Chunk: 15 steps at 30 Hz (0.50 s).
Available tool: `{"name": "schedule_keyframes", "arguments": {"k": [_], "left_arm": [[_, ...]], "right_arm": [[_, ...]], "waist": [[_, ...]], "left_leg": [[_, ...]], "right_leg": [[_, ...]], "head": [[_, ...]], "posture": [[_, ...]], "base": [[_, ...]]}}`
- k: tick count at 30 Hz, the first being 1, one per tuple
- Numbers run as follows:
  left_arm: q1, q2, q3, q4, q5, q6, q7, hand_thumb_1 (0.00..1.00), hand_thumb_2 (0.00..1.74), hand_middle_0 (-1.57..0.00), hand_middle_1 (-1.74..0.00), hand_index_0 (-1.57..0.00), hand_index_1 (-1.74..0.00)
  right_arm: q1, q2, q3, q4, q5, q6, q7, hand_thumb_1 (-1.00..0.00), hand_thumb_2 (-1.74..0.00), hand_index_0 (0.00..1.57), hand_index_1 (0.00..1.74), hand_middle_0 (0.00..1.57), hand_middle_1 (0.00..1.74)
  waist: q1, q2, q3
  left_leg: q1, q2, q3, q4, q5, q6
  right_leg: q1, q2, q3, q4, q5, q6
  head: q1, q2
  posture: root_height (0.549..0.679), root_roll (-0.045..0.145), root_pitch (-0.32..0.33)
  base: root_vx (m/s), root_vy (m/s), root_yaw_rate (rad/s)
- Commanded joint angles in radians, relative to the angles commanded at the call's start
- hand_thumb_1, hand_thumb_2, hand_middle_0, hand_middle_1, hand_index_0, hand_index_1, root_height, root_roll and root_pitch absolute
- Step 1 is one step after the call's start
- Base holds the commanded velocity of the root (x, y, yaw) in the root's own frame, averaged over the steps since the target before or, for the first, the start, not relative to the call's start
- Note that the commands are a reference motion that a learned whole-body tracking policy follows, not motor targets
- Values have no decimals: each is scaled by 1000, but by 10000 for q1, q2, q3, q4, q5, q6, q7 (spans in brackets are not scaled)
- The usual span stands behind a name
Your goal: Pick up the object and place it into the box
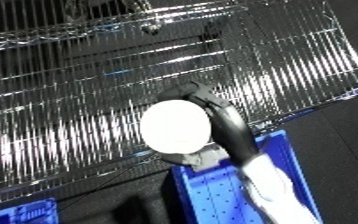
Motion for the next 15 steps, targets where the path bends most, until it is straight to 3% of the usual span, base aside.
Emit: {"name": "schedule_keyframes", "arguments": {"k": [9, 13, 15], "left_arm": [[416, -387, 755, 563, 397, -384, 100, 0, 0, 0, 0, 0, 0], [501, -411, 827, 650, 340, -502, 125, 0, 0, 0, 0, 0, 0], [466, -404, 774, 713, 307, -562, 114, 0, 0, 0, 0, 0, 0]], "right_arm": [[3810, 758, -2132, -740, -203, -1504, -1634, -850, -1479, 1334, 1479, 1334, 1479], [4723, 1074, -2479, 275, 363, -1655, -1581, -850, -1479, 1334, 1479, 1334, 1479], [4905, 1164, -2547, 1013, 859, -1700, -1331, -750, -1305, 1178, 1305, 1178, 1305]], "waist": [[-807, -342, -227], [-1030, -431, -253], [-1088, -437, -256]], "left_leg": [[744, 236, 290, -652, -31, 37], [985, 296, 383, -812, -41, 64], [1073, 296, 405, -852, -23, 65]], "right_leg": [[606, 275, 264, -698, 167, 121], [829, 360, 315, -973, 243, 145], [928, 385, 326, -1074, 267, 132]], "head": [[-147, -472], [373, -952], [721, -1179]], "posture": [[640, 72, 24], [643, 70, 19], [644, 70, 16]], "base": [[-14, 5, -169], [-29, -14, -138], [-27, -13, -78]]}}
